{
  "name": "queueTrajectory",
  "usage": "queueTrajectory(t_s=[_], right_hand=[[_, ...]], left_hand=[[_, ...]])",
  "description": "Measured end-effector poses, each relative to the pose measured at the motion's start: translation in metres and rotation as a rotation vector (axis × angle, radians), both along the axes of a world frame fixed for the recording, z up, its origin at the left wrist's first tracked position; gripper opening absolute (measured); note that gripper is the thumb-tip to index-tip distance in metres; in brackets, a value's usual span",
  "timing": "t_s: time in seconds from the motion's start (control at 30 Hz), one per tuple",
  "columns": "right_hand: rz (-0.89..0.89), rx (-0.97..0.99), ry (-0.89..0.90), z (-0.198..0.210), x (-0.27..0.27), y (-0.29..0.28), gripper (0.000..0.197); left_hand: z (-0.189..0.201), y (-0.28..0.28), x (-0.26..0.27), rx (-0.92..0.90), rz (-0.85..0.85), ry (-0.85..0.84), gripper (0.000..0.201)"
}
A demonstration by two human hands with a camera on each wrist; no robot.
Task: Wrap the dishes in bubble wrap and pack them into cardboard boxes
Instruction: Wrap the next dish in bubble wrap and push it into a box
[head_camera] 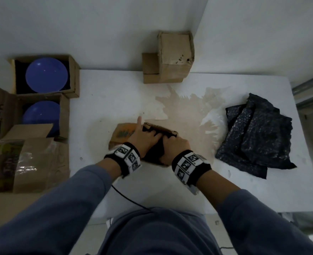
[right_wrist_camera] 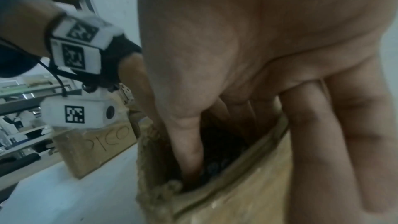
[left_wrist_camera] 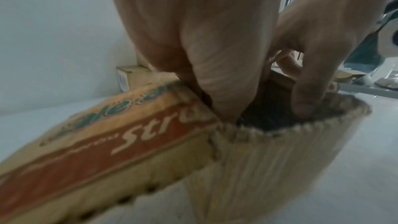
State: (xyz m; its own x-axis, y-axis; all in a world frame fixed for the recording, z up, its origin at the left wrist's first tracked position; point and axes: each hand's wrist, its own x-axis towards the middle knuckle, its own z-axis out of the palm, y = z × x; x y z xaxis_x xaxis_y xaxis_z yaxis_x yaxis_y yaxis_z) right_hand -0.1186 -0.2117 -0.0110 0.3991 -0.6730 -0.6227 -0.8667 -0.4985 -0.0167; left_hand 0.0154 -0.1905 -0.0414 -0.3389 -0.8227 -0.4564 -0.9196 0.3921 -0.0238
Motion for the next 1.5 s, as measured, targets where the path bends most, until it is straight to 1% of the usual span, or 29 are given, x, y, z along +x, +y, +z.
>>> queueTrajectory(t_s=[0.07,0.13,0.17,0.2,0.23,0.3,0.37,0.43,0.47,0.5,0.57,0.63,0.67,0.73,0.8,0.87,0.97,1.13,1.2,1.27,1.37,1.43,1.5], right_hand=[[0.072,-0.006,-0.048,0.016,-0.010,0.000,0.035],[0.112,-0.073,-0.078,0.029,-0.018,-0.001,0.026],[0.115,-0.099,-0.088,0.032,-0.021,0.000,0.023],[0.110,-0.109,-0.097,0.034,-0.023,0.001,0.020],[0.104,-0.102,-0.105,0.034,-0.024,0.005,0.018],[0.088,-0.034,-0.115,0.033,-0.025,0.013,0.015],[0.070,0.091,-0.095,0.030,-0.025,0.022,0.014],[0.058,0.221,-0.066,0.030,-0.024,0.031,0.015],[0.070,0.236,-0.067,0.030,-0.024,0.035,0.014],[0.096,0.197,-0.080,0.032,-0.023,0.037,0.012],[0.142,0.001,-0.112,0.037,-0.020,0.036,0.009],[0.161,-0.146,-0.069,0.038,-0.018,0.032,0.014],[0.179,-0.173,-0.017,0.036,-0.017,0.030,0.018],[0.192,-0.163,0.073,0.028,-0.014,0.031,0.030],[0.155,-0.143,0.096,0.014,-0.011,0.036,0.044],[0.090,-0.122,0.077,0.002,-0.010,0.039,0.049],[0.057,-0.105,0.064,-0.008,-0.012,0.039,0.046],[-0.003,-0.127,0.109,-0.008,-0.003,0.043,0.034],[-0.017,-0.121,0.135,-0.005,0.001,0.044,0.035],[-0.009,-0.111,0.150,-0.003,0.002,0.043,0.034],[0.014,-0.090,0.139,-0.003,-0.001,0.039,0.034],[0.019,-0.065,0.081,-0.003,-0.005,0.035,0.036],[0.024,-0.028,0.002,0.001,-0.012,0.032,0.036]], left_hand=[[0.014,0.000,0.014,-0.010,-0.102,0.054,0.058],[0.026,0.009,0.013,-0.068,-0.104,0.062,0.052],[0.031,0.017,0.006,-0.078,-0.079,0.077,0.045],[0.032,0.027,-0.003,-0.082,-0.037,0.109,0.037],[0.030,0.036,-0.011,-0.061,0.044,0.147,0.031],[0.031,0.048,-0.023,0.029,0.254,0.206,0.028],[0.026,0.049,-0.023,0.044,0.355,0.240,0.030],[0.024,0.047,-0.017,0.013,0.382,0.281,0.031],[0.025,0.045,-0.015,0.005,0.393,0.302,0.032],[0.024,0.044,-0.014,0.009,0.411,0.323,0.035],[0.026,0.045,-0.017,0.054,0.480,0.363,0.046],[0.028,0.050,-0.024,0.152,0.519,0.336,0.054],[0.027,0.052,-0.027,0.197,0.526,0.317,0.057],[0.021,0.053,-0.031,0.235,0.532,0.305,0.065],[0.012,0.050,-0.034,0.237,0.530,0.308,0.075],[0.006,0.048,-0.037,0.249,0.526,0.302,0.079],[-0.003,0.049,-0.042,0.239,0.534,0.261,0.078],[-0.008,0.050,-0.051,0.141,0.550,0.164,0.061],[-0.009,0.051,-0.053,0.121,0.550,0.144,0.060],[-0.009,0.050,-0.053,0.140,0.550,0.137,0.060],[-0.005,0.046,-0.049,0.221,0.560,0.187,0.062],[0.002,0.044,-0.043,0.265,0.560,0.266,0.066],[0.010,0.045,-0.040,0.246,0.562,0.317,0.073]])
